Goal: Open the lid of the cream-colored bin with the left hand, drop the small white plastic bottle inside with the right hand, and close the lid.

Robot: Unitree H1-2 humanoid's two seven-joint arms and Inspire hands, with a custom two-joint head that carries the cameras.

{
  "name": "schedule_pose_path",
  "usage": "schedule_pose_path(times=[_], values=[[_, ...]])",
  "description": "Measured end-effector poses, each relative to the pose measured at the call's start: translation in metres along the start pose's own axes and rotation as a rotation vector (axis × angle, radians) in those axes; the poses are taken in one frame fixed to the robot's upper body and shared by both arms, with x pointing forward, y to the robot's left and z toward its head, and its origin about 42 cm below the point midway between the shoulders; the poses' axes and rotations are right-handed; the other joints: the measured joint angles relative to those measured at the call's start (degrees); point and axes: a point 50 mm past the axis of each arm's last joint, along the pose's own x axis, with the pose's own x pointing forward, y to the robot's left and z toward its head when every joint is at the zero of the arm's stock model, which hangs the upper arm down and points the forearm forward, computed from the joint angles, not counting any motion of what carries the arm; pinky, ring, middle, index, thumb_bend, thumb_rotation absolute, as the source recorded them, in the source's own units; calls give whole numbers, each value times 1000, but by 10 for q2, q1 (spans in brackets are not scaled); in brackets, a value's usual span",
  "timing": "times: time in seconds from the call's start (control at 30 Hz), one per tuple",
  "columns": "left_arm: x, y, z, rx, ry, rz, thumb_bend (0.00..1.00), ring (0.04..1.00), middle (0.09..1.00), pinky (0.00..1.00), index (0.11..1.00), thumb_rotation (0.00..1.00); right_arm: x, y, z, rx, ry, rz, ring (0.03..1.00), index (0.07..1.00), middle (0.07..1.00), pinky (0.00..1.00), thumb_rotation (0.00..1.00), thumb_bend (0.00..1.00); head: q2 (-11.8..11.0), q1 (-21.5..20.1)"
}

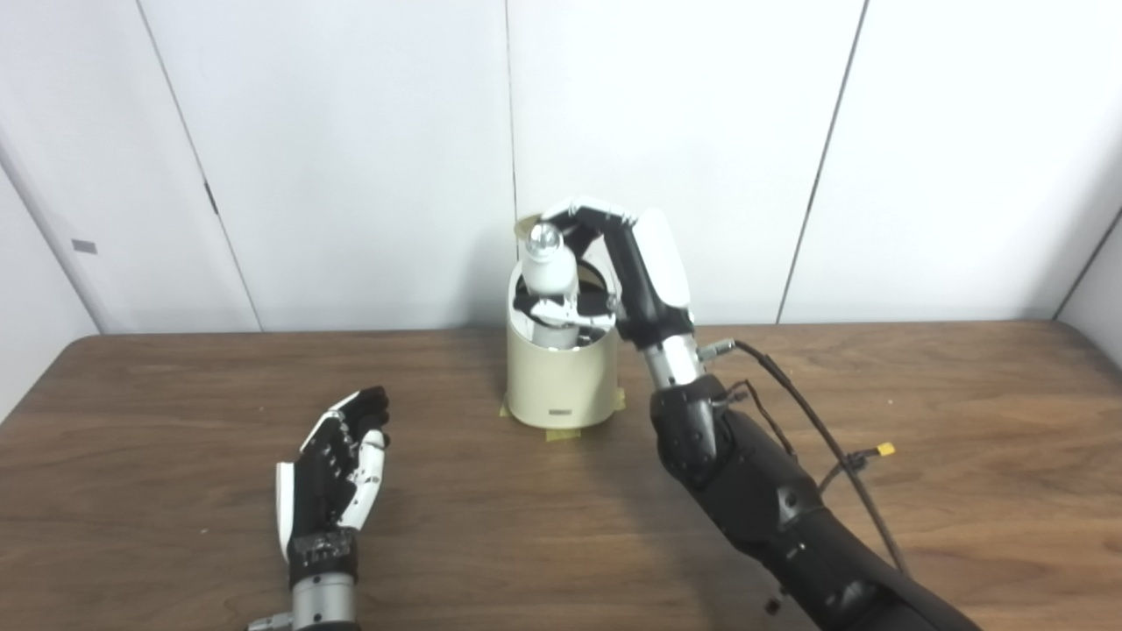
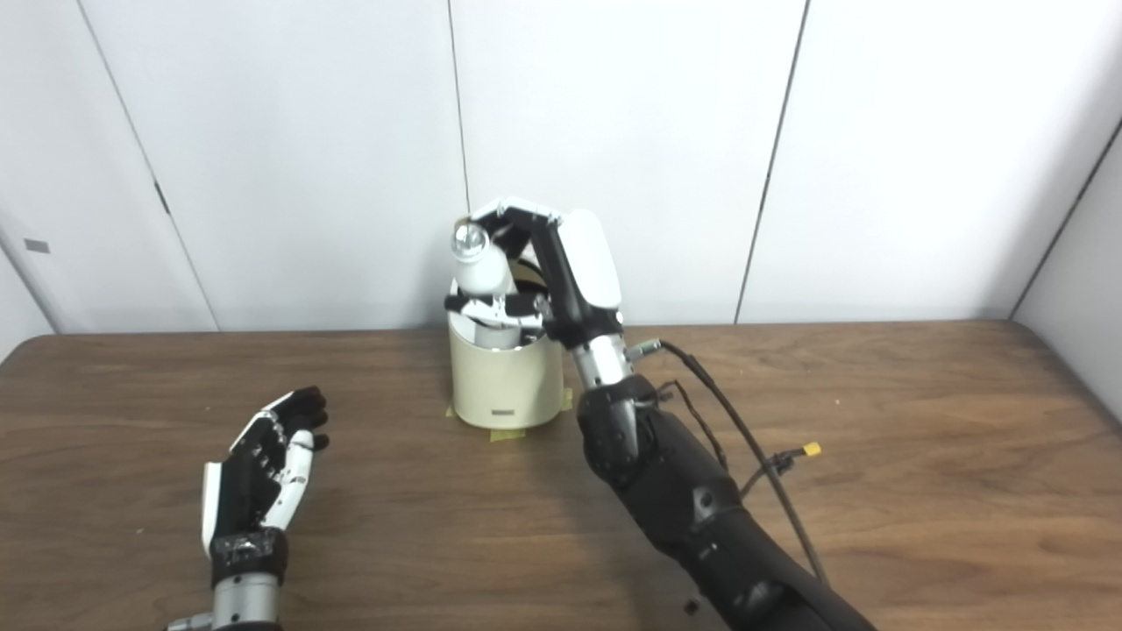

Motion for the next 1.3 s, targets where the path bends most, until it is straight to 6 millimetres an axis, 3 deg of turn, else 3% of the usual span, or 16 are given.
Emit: schedule_pose_path(times=[0.5, 1.3], values=[[-2, -3, 0, -4, 2, -7, 165, 758, 749, 693, 737, 425, 2, 3, -2, -89, -99, 3, 411, 489, 522, 345, 0, 514, -3, 3], [-4, -7, 1, -12, 4, -7, 177, 761, 751, 696, 736, 468, 2, 3, -15, -157, -109, 15, 401, 493, 528, 312, 0, 514, -4, 8]])
